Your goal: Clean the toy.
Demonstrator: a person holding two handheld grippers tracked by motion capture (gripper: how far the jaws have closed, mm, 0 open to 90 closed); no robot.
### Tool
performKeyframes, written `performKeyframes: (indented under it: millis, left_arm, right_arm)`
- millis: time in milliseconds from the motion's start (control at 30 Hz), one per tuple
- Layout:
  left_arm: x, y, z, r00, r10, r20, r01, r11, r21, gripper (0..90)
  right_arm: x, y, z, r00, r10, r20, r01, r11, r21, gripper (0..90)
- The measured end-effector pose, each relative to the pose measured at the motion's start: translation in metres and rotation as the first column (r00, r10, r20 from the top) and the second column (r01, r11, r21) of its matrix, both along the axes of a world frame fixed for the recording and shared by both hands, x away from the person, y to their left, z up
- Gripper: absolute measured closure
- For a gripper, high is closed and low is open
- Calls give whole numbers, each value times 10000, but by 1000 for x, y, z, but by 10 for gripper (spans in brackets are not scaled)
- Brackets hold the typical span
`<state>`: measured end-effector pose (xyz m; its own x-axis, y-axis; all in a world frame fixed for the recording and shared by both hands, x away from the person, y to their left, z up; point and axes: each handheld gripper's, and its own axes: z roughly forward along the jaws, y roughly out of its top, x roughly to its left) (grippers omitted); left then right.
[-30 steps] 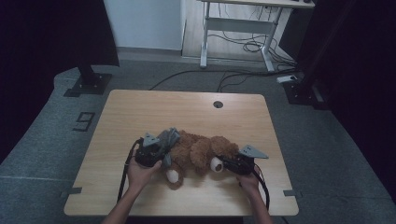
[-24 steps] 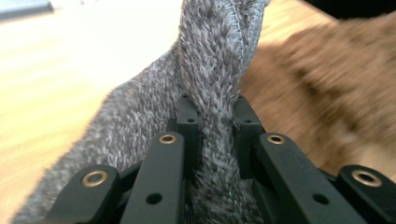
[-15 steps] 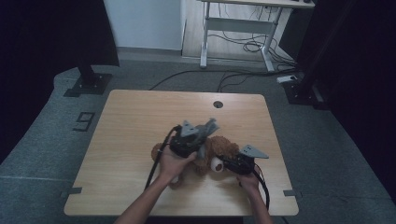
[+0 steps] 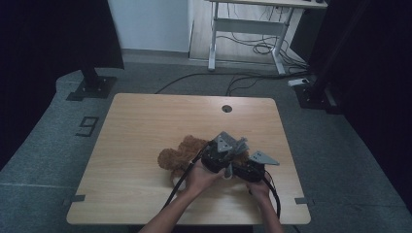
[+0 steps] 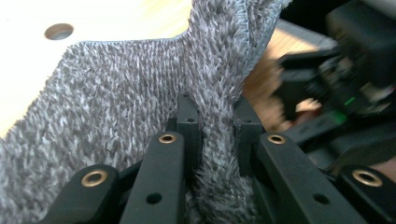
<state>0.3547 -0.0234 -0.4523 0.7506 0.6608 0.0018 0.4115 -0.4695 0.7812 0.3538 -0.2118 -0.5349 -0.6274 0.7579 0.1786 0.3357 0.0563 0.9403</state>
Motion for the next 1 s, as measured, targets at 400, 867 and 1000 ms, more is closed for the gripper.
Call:
performKeyframes:
  millis: [400, 867, 1000]
  left_arm:
    - [-1, 87, -1, 9896, 1438, -8, -1432, 9852, -945, 775]
    - [-7, 154, -23, 9740, 2169, -656, -2246, 9628, -1505, 774]
    - [-8, 164, -30, 9659, 2448, -839, -2550, 9555, -1485, 774]
  right_arm:
    - [-1, 0, 0, 9999, 105, 88, -105, 9999, 39, 479]
    - [-1, 1, 0, 9999, 101, 103, -102, 9999, 54, 476]
    - [-1, 1, 0, 9999, 107, 104, -108, 9999, 47, 475]
